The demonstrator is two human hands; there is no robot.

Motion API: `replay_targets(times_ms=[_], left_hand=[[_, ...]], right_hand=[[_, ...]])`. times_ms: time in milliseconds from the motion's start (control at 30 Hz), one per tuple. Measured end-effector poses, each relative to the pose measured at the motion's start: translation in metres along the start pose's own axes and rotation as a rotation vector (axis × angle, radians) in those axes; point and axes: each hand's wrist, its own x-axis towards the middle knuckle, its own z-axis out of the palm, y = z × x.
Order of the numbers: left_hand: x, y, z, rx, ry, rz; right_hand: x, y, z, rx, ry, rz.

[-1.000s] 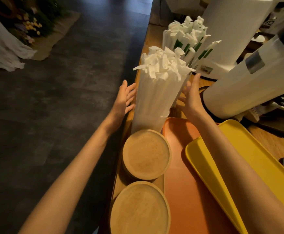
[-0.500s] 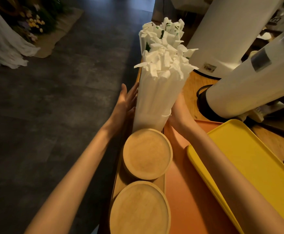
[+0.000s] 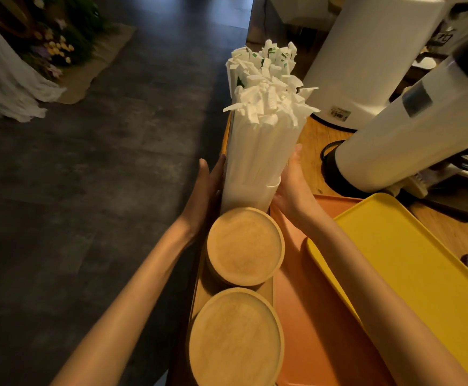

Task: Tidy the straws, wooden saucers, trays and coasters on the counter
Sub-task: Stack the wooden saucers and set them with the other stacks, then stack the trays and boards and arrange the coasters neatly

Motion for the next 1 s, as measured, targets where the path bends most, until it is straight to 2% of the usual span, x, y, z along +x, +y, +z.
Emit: replay_targets(times_ms=[100, 200, 300, 500, 767, 1000], left_hand=[[-0.007, -0.002, -0.009, -0.025, 0.047, -0.048], [-0.025, -0.003, -0.019, 0.076, 0.194, -0.041], [-0.047, -0.004, -0.028, 0.169, 0.269, 0.006], [-0.096, -0.002, -0.029, 0.226, 0.334, 0.114], [-0.149, 0.022, -0.003, 0.328, 0.314, 0.313], [-0.187, 0.035, 0.059, 0.414, 0.281, 0.454]], right_hand=[[-0.012, 0.006, -0.005, -0.067, 0.064, 0.061], [-0.036, 0.011, -0.014, -0.118, 0.121, 0.079], [-0.067, 0.010, -0.022, -0.169, 0.200, 0.022], [-0.136, 0.020, -0.038, -0.087, 0.322, -0.095], [-0.199, 0.043, -0.037, -0.093, 0.465, -0.159], [-0.235, 0.041, -0.072, -0.209, 0.416, -0.217]])
